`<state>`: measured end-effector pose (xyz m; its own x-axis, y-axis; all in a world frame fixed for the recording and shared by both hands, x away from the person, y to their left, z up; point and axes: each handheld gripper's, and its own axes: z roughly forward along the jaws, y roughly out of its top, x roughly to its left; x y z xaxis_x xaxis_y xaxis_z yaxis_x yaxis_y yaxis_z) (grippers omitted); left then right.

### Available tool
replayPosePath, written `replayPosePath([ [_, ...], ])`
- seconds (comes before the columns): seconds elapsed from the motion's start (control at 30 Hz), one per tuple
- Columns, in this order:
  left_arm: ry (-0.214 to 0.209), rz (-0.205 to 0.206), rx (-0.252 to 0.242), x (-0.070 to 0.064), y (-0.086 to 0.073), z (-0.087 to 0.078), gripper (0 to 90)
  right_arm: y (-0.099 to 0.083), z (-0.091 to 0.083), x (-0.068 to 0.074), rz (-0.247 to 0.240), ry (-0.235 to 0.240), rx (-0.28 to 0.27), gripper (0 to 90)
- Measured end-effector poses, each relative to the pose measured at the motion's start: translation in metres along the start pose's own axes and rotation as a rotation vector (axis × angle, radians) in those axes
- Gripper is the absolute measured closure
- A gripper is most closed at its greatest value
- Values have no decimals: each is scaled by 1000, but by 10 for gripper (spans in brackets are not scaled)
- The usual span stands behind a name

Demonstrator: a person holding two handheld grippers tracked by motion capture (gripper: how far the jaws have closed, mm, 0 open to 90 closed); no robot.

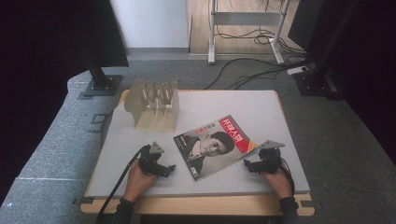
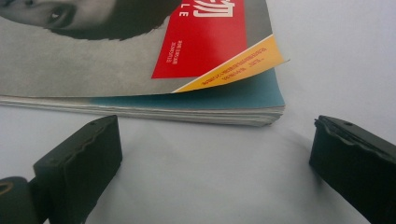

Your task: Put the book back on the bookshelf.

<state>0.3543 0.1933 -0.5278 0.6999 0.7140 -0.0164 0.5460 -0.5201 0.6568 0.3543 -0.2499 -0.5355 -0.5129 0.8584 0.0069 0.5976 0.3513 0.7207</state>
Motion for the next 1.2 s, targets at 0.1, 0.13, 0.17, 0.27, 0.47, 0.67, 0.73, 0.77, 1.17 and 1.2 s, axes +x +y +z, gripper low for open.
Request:
replayPosePath([
  [0.1, -5, -5, -2, -1, 1, 0, 0, 0, 0, 0, -1, 1, 1, 16],
  [0.13, -14, -6, -4, -2, 1, 0, 0, 0, 0, 0, -1, 2, 1, 17],
  [0.17, -24, -5, -5, -2, 2, -1, 0, 0, 0, 0, -1, 2, 1, 17],
  [0.27, -39, 1, -11, -2, 5, -2, 0, 1, -2, -1, -7, 2, 12, 11],
  [0.47, -65, 14, -28, -5, 17, -6, 0, 4, -12, -1, -12, 12, -10, 12],
  [0.67, -80, 54, -21, -9, 36, -6, 0, 9, -16, 0, -22, 22, -18, 13],
  [0.73, -79, 72, -18, -10, 42, -4, 0, 10, -18, 1, -24, 29, -23, 10],
  [0.77, -82, 74, -14, -11, 46, -4, 0, 11, -18, 1, -25, 28, -26, 8],
  [1.17, -106, 129, -23, -11, 88, 13, 0, 36, -24, 5, -54, 47, -51, 3],
  [1.2, -106, 129, -23, -11, 88, 13, 0, 36, -24, 5, -54, 47, -51, 3],
])
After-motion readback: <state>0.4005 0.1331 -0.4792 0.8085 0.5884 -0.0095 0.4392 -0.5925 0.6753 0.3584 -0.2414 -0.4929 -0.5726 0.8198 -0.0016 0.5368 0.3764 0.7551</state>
